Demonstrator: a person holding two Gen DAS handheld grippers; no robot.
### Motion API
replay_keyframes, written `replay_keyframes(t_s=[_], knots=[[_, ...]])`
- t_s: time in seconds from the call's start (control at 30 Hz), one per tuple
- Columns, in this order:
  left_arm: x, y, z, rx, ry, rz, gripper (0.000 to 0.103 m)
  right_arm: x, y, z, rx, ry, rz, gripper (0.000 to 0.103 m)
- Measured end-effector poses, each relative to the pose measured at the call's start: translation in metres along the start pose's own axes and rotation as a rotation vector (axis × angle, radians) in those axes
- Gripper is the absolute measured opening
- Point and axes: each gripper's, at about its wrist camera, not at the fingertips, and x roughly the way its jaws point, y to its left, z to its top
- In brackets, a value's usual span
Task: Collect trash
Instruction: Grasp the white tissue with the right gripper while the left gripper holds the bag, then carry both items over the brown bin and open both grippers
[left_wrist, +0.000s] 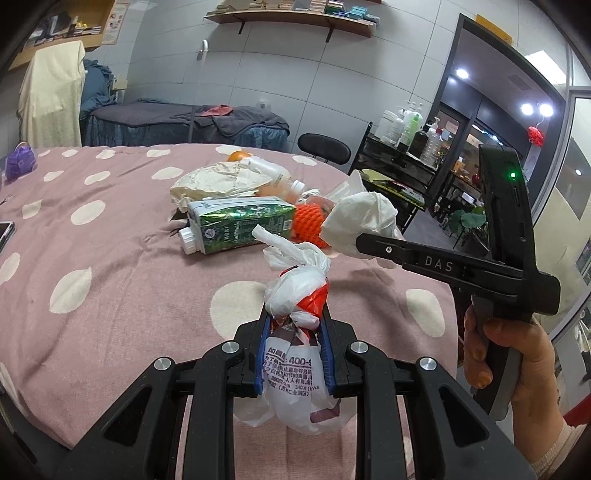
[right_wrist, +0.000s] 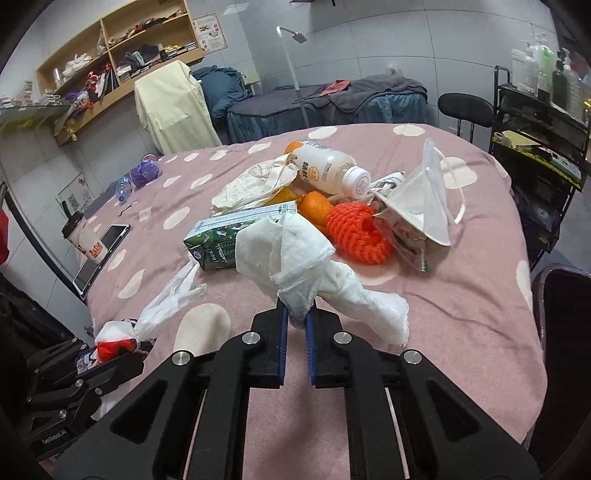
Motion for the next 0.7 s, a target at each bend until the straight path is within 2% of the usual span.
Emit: replay_keyframes(t_s=[0.2,0.47,0.7], knots=[[0.007,-0.027,0.009,0.053,-0.016,-0.043,0.022,-0.035,-0.025,-0.009,0.055,-0.069,-0.055,0.009],[0.021,-0.07,0.022,0.14,-0.024,-0.124,0.022,-0.085,-0.079,-0.025,0.139,-0.156,-0.209,0.009],[0.038,-0.102,0.034,0.186,-0.011,-0.201,0.022,-0.112,-0.146,-0.048,0.252,-0.173,-0.366,0.009]])
